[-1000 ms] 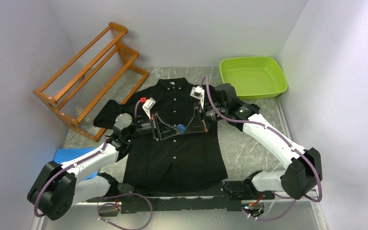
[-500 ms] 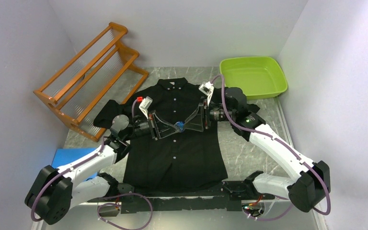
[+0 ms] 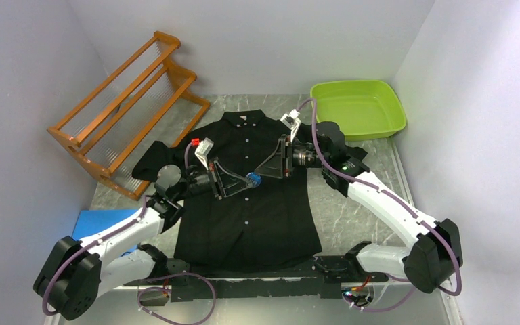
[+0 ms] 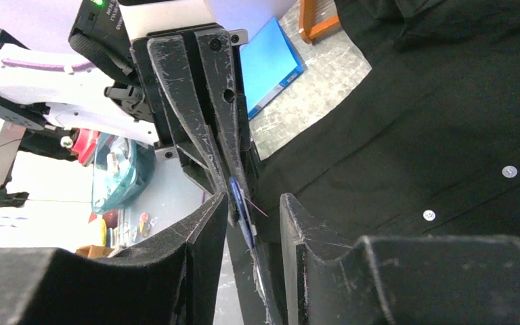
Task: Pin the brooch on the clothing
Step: Adjust the brooch.
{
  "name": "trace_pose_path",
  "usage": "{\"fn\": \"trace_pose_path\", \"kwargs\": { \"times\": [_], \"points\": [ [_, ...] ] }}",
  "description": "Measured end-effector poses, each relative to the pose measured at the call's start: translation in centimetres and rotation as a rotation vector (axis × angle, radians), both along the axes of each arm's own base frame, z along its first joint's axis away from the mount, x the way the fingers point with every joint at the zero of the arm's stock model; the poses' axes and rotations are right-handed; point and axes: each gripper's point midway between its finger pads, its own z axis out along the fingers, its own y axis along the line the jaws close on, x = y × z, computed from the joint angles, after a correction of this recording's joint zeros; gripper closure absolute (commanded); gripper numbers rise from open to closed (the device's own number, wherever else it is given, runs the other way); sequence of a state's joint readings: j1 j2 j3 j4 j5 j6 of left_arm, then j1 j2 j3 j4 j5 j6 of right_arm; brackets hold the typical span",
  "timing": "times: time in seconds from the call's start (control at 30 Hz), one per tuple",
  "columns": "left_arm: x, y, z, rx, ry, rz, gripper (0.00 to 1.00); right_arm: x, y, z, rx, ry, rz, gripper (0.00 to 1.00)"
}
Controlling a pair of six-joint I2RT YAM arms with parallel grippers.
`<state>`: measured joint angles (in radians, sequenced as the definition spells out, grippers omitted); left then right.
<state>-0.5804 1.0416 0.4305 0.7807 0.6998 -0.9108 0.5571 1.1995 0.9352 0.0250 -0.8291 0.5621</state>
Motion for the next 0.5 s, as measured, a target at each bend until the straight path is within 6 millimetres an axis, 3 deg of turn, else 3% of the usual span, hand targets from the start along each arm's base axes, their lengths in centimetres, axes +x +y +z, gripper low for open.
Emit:
{"fn": "trace_pose_path", "kwargs": {
  "times": [0.17, 0.4, 0.5],
  "points": [
    [-0.12, 0.10, 0.35, -0.007, -0.010, 0.001, 0.98, 0.01, 0.09, -0.20, -0.002, 0.010, 0.005, 0.84],
    [-0.05, 0.07, 0.24, -0.005, -0.006, 0.002, 0.97, -0.52, 0.45, -0.14, 0.016, 0.028, 0.053, 0.78],
    [0.08, -0.01, 0.06, -0.003, -0.003, 0.003, 0.97, -0.73, 0.66, -0.58, 0.010, 0.043, 0.072, 0.83]
  ]
}}
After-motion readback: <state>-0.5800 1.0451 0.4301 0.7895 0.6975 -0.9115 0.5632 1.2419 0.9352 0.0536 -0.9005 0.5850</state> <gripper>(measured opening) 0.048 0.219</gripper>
